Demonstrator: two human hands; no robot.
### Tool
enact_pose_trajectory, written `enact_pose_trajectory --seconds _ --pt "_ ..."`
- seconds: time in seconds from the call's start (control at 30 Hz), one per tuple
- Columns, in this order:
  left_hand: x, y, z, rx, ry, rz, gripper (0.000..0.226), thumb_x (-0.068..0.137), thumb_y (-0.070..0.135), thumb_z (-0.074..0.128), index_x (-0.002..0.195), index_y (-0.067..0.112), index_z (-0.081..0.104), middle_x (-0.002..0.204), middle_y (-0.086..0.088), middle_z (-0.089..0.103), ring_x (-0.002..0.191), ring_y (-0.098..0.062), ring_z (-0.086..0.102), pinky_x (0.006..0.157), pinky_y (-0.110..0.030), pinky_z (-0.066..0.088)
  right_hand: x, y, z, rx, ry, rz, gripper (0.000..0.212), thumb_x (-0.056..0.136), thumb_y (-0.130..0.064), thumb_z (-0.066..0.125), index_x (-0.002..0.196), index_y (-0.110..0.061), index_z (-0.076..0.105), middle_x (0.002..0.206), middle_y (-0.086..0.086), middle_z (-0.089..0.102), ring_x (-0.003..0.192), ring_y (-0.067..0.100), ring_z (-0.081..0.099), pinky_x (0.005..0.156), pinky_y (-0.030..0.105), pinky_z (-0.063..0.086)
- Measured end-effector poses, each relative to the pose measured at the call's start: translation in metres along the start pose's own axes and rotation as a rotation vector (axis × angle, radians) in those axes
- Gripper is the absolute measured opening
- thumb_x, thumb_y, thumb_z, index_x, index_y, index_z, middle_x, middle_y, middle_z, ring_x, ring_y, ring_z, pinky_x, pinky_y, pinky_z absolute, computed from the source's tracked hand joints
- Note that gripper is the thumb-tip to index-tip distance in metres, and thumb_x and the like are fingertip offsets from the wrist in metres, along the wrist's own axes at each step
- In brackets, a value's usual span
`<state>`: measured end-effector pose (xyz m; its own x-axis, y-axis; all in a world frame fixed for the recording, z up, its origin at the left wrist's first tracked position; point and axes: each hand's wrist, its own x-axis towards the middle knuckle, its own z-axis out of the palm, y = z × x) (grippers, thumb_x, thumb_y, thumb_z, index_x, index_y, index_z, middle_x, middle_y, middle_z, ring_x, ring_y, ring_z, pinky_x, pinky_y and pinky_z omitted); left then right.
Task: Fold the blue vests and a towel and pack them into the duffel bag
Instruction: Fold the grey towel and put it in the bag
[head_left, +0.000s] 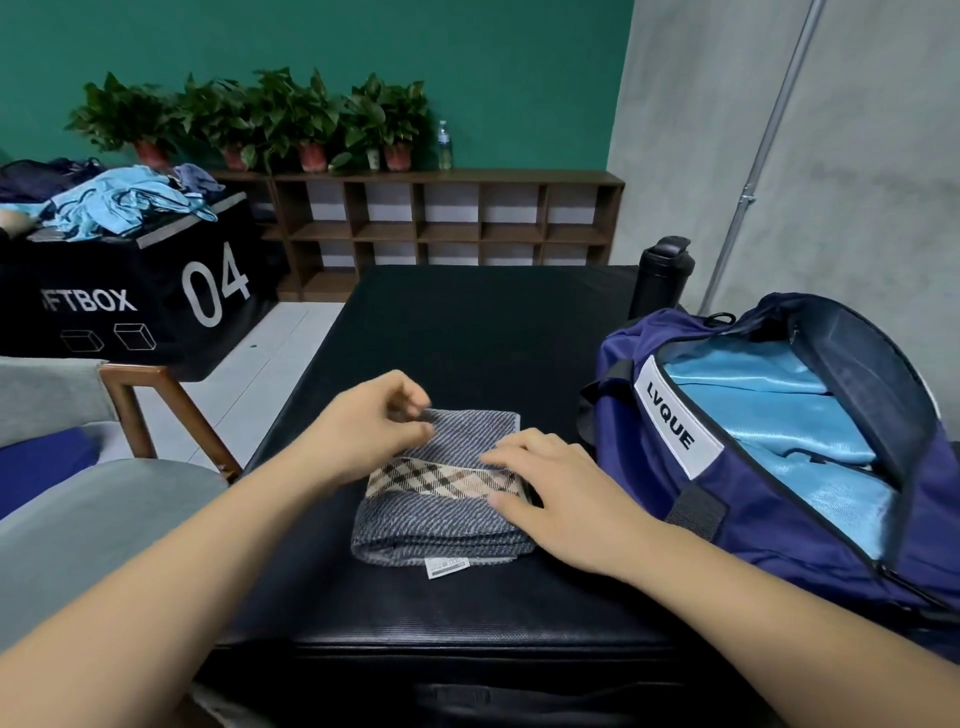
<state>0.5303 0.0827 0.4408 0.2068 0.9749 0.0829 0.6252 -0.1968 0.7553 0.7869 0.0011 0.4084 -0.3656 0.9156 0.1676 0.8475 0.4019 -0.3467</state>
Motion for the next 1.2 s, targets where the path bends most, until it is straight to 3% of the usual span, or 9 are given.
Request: enact_pose_trajectory --seconds 0.13,0.23,0.47,0.57,0.7,0.83,0.97,1.07,1.2 --pt "-0.007 -0.023 -0.015 0.179 -0.109 -0.293 0.053 0.083 0.058 0.084 0.114 0.023 0.06 0.107 0.003 0.069 0.099 -0.018 0.068 0.084 -0.037 0.056 -0.002 0.001 0.004 -0.03 -0.122 -0.003 0.047 0.107 -0.055 0.05 0.151 -0.039 0.053 0.148 -0.022 0.044 0.134 0.007 0.038 0.116 0.032 0.028" --pt "-0.012 -0.03 -0.014 0.084 -0.255 -0.42 0.057 0.088 0.067 0.074 0.106 0.013 0.075 0.095 0.003 0.073 0.087 -0.014 0.066 0.07 -0.029 0.053 0.0 0.004 0.004 -0.011 -0.151 0.025 0.047 0.106 -0.057 0.051 0.15 -0.041 0.053 0.144 -0.025 0.044 0.13 0.006 0.04 0.116 0.033 0.03" --pt "-0.014 -0.029 0.008 -0.33 -0.249 -0.47 0.042 0.081 0.035 0.09 0.106 0.006 0.074 0.088 -0.003 0.08 0.079 -0.019 0.075 0.068 -0.03 0.059 0.003 0.001 0.008 -0.02 -0.124 0.037 0.04 0.106 -0.055 0.052 0.143 -0.041 0.056 0.138 -0.025 0.045 0.123 0.006 0.041 0.114 0.035 0.029" --pt "-0.014 -0.023 0.011 -0.542 -0.237 -0.477 0.068 0.063 0.022 0.094 0.123 0.007 0.066 0.11 -0.016 0.081 0.105 -0.034 0.078 0.1 -0.052 0.061 0.001 0.0 0.008 -0.023 -0.115 0.04 0.038 0.105 -0.055 0.052 0.141 -0.041 0.057 0.136 -0.027 0.043 0.123 0.005 0.039 0.113 0.034 0.028" --pt "-0.022 -0.005 0.009 -0.66 -0.255 -0.378 0.055 0.066 0.011 0.086 0.113 0.013 0.057 0.098 -0.016 0.076 0.084 -0.029 0.075 0.078 -0.043 0.061 0.001 -0.001 -0.002 0.01 -0.11 0.055 0.043 0.1 -0.059 0.058 0.139 -0.042 0.058 0.135 -0.028 0.045 0.126 0.004 0.039 0.116 0.035 0.027" --pt "-0.029 0.021 -0.008 -0.667 -0.307 -0.256 0.049 0.077 0.005 0.083 0.116 0.009 0.054 0.105 -0.016 0.073 0.091 -0.033 0.07 0.084 -0.047 0.054 0.007 -0.005 -0.039 0.132 0.036 0.118 0.097 0.079 -0.079 0.07 0.159 -0.04 0.033 0.156 -0.021 0.036 0.145 0.005 0.033 0.123 0.039 0.028" --pt "-0.03 0.055 -0.03 -0.65 -0.439 -0.141 0.06 0.086 0.002 0.08 0.138 0.006 0.049 0.132 -0.025 0.07 0.117 -0.044 0.069 0.103 -0.056 0.05 0.013 -0.009 -0.105 0.308 -0.052 0.112 0.13 0.07 -0.071 0.088 0.167 -0.047 0.005 0.169 -0.026 0.025 0.149 -0.005 0.032 0.124 0.028 0.029" --pt "-0.031 0.09 -0.031 -0.703 -0.513 -0.049 0.066 0.087 0.003 0.078 0.146 0.017 0.053 0.141 -0.023 0.066 0.134 -0.048 0.06 0.117 -0.062 0.042 0.012 -0.002 -0.155 0.449 -0.161 0.111 0.122 0.072 -0.056 0.095 0.165 -0.049 0.017 0.152 -0.029 0.052 0.135 -0.003 0.056 0.121 0.036 0.042" --pt "-0.023 0.139 -0.009 -0.808 -0.542 0.046 0.062 0.091 0.002 0.074 0.147 0.024 0.057 0.143 -0.017 0.067 0.135 -0.042 0.061 0.117 -0.058 0.046 0.002 0.01 -0.222 0.487 -0.18 0.13 0.065 0.083 -0.032 0.092 0.14 -0.032 0.062 0.129 -0.009 0.074 0.12 0.015 0.071 0.111 0.048 0.053"
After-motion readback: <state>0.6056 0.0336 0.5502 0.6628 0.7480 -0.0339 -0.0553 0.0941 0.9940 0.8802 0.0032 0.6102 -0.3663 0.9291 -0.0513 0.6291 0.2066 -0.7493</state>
